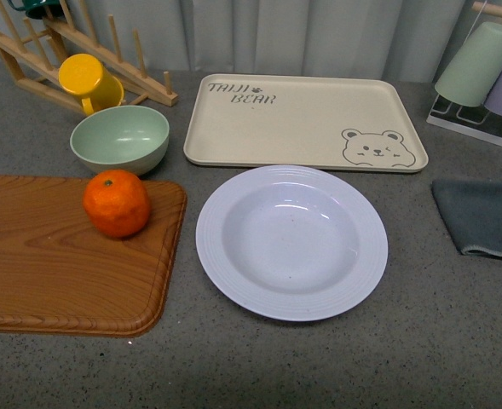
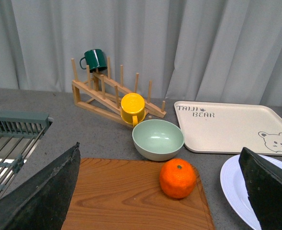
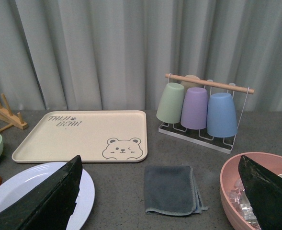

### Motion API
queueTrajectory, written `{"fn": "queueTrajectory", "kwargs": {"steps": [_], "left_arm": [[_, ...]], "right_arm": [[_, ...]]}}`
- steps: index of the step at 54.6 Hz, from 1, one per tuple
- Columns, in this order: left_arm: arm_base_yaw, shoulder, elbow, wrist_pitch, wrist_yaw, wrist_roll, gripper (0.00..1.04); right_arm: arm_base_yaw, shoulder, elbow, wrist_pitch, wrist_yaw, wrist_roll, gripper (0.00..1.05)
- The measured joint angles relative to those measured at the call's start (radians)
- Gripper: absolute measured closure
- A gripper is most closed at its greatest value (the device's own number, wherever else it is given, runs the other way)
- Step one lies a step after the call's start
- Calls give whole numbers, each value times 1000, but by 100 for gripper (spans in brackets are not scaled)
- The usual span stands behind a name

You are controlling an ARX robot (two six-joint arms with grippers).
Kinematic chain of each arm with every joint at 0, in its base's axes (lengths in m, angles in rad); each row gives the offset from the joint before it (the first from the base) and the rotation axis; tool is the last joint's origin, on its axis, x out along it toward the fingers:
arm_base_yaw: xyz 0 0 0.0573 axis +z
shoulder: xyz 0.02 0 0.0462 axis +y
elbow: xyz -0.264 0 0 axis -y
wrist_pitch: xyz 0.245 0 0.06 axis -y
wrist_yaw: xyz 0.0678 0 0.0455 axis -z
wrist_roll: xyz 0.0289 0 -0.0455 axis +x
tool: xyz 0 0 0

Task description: Place orange and plate with both arms

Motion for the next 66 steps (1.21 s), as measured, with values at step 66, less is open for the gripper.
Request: {"fn": "queueTrajectory", "kwargs": {"steps": [66], "left_arm": [[0,0,0,0,0,0,6]], "right_arm": [[0,0,0,0,0,0,9]]}}
